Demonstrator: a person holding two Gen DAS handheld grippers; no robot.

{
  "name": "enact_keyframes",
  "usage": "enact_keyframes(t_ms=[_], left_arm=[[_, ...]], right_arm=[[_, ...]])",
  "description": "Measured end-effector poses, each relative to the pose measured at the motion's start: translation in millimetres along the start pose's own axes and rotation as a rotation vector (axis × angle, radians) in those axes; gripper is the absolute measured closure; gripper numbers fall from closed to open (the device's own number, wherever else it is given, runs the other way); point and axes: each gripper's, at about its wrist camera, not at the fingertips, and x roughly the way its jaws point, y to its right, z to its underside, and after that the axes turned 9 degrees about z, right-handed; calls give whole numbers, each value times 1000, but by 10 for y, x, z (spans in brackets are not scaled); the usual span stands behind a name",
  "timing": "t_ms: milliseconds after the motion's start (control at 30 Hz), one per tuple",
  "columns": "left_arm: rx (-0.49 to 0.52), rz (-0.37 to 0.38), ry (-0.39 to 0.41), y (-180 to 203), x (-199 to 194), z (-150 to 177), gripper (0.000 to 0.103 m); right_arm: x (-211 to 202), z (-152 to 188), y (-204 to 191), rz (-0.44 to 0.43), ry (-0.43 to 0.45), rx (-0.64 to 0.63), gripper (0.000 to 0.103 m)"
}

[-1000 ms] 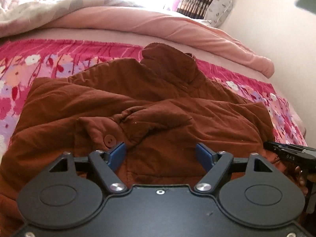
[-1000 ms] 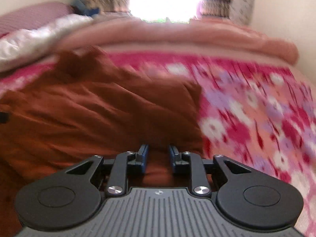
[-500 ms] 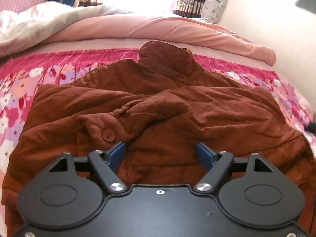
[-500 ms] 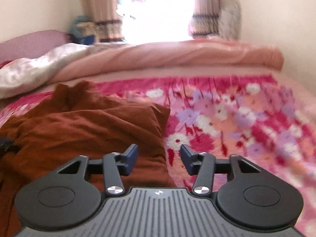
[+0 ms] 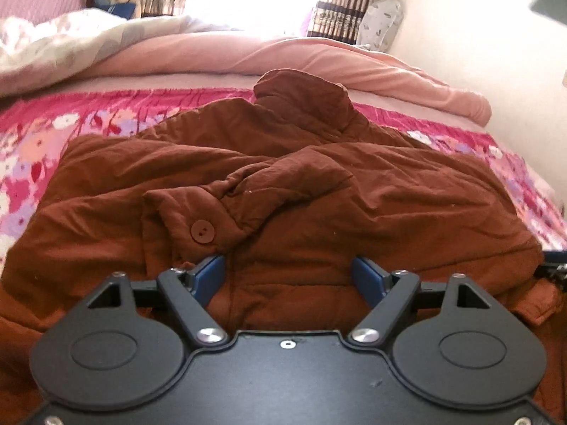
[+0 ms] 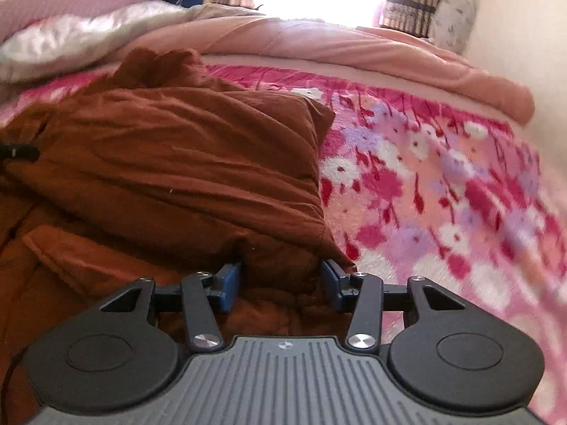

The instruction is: Fold large clothes

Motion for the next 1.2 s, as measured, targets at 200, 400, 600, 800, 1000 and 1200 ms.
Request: enact_keyframes(t_ms=[200, 400, 600, 800, 1000, 1200], left_arm=[[-17, -59, -50, 136, -485, 70, 22], [-59, -17, -206, 261, -1121, 670, 22], [-46, -72, -154, 301, -1497, 1271, 22], [66, -145, -13, 427, -1434, 1520, 17], [-27, -127, 36, 365, -1802, 1636, 18], [-51, -147, 106, 281, -2508, 2014, 18]], right_arm=[[-431, 13, 76, -23, 42, 59, 50], [-1015, 164, -54, -152, 88, 43, 50], [-1028, 516, -220, -247, -3, 84, 48], [-870, 899, -347, -173, 9, 73, 48], [-1390, 1027, -334, -186, 133, 30, 49], [-2003, 1466, -142, -222, 193, -27, 36]])
